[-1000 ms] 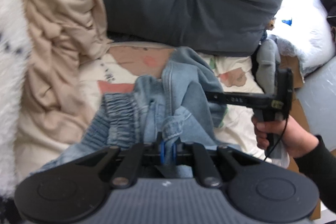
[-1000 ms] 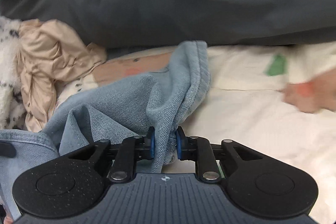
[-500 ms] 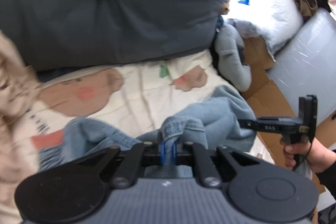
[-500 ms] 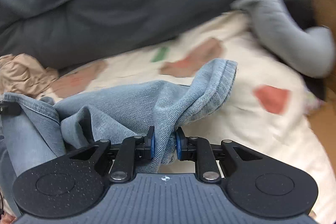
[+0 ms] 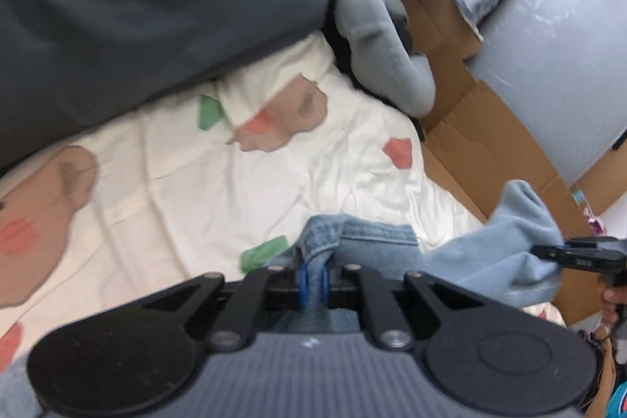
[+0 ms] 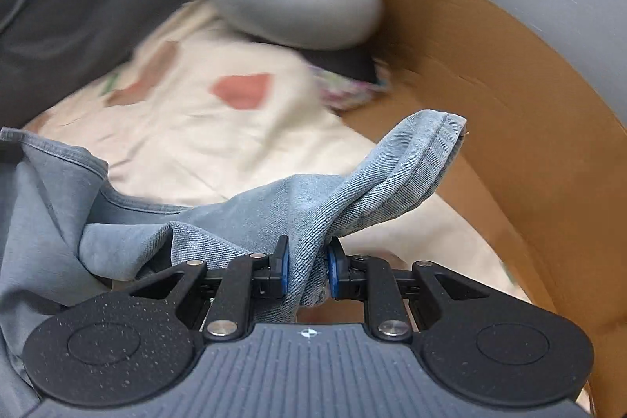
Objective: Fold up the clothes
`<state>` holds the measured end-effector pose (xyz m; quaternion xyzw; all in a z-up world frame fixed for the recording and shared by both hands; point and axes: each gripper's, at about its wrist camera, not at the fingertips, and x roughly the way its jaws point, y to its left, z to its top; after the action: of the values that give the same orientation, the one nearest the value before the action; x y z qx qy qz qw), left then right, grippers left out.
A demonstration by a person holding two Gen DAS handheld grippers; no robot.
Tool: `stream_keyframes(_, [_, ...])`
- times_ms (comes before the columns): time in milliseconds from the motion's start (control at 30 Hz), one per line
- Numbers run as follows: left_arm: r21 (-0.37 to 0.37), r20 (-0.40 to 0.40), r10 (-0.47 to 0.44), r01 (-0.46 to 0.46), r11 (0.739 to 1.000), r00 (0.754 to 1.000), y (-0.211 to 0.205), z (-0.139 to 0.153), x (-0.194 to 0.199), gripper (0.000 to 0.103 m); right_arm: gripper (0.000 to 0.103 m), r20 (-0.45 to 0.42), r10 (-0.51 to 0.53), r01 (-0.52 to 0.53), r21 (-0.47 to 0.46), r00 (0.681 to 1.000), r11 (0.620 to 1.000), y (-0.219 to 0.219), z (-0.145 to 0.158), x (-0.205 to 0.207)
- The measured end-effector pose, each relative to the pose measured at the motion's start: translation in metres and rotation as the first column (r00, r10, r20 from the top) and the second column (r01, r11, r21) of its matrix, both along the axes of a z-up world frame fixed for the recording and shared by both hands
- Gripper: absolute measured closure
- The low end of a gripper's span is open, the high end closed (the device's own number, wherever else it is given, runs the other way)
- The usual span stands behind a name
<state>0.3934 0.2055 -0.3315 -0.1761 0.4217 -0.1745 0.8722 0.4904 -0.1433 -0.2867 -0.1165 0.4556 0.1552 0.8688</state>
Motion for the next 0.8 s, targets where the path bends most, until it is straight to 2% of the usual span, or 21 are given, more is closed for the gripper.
stream_keyframes(333, [0.004, 0.004, -0.029, 0.029, 1.000, 1.000, -0.018, -0.006, 0.014, 0.096, 0.085, 0.014, -0.174, 0.175, -0.074, 0.985, 0.982, -0.078, 0.010, -0.038])
stream_keyframes(500, [0.004, 0.023, -0.066, 0.066, 0.998, 0.998, -0.035, -0.001, 0.018, 0.096, 0.085, 0.017, -0.311, 0.311, -0.065, 0.950, 0.948, -0.125, 0.021, -0.059])
stream_keyframes(800, [0.003, 0.086, -0.165, 0.165, 0.986, 0.983, -0.086, -0.001, 0.039, 0.096, 0.085, 0.049, -0.400, 0.403, -0.109, 0.915, 0.909, -0.167, 0.039, -0.089])
